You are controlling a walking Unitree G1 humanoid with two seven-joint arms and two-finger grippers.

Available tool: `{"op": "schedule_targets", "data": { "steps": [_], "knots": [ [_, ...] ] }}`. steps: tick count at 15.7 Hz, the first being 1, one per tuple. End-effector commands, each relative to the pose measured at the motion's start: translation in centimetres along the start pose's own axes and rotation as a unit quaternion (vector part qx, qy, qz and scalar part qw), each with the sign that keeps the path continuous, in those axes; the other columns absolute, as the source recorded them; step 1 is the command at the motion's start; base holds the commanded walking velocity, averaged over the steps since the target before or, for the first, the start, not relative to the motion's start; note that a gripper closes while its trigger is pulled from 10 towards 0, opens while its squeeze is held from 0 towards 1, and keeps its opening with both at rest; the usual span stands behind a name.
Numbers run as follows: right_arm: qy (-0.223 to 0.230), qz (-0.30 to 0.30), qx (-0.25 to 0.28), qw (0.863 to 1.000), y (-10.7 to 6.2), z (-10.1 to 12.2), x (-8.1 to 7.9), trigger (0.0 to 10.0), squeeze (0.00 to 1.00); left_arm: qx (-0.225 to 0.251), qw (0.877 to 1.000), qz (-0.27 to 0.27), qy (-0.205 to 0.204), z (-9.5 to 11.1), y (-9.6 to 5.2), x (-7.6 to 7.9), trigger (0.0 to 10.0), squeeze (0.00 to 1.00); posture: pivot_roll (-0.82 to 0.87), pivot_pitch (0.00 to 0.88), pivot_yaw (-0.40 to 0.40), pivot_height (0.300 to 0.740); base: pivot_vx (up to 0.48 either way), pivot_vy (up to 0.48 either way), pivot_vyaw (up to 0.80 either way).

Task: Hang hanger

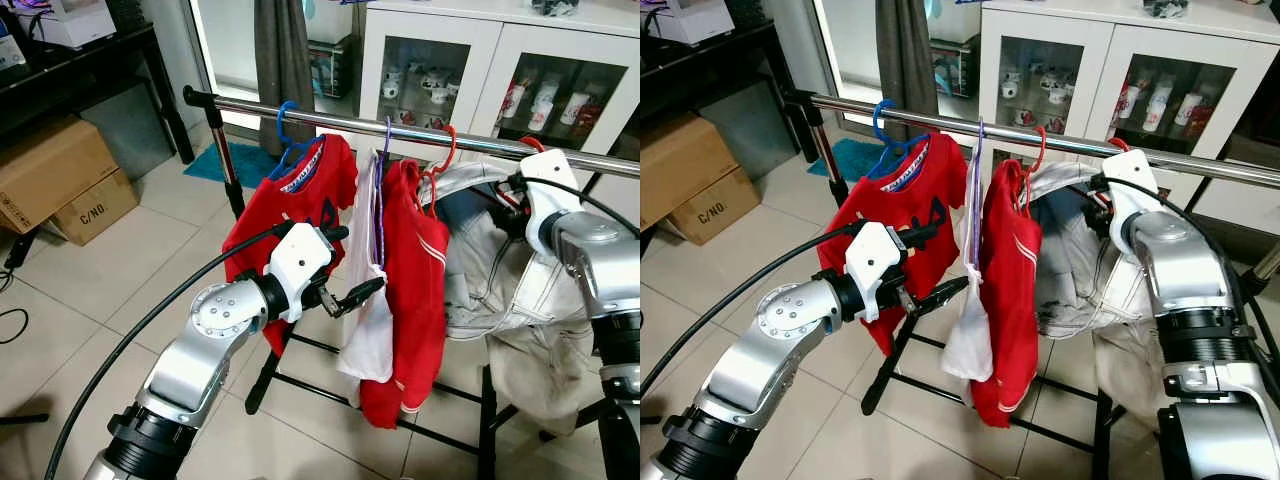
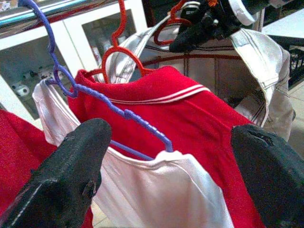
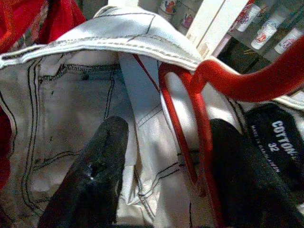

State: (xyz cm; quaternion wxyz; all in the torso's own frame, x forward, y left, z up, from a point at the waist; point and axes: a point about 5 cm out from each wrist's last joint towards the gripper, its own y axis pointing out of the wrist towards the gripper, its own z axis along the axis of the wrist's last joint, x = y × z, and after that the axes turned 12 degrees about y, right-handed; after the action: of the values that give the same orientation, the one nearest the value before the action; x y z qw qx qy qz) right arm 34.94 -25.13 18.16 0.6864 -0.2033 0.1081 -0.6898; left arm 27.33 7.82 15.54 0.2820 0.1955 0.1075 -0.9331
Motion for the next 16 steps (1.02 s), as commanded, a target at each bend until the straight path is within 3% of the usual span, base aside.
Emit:
{"op": "schedule_targets", "data": {
  "steps": [1, 16],
  "knots": [
    [0.01, 0.009, 0.008, 1.0, -0.1, 0.75, 0.18, 0.0, 0.0, -0.001, 1.0, -0.004, 0.005, -0.02, -0.04, -0.1, 10.0, 0.0, -0.1, 0.0, 0.047, 0.74, 0.0, 0.0, 0.0],
    [0.027, 0.047, -0.022, 0.998, -0.91, -0.12, 0.44, 0.0, 0.0, 0.003, 1.0, -0.022, 0.01, 0.07, 0.26, 0.52, 10.0, 0.0, -0.11, 0.0, 0.046, 0.74, 0.0, 0.0, 0.0]
  ]
}}
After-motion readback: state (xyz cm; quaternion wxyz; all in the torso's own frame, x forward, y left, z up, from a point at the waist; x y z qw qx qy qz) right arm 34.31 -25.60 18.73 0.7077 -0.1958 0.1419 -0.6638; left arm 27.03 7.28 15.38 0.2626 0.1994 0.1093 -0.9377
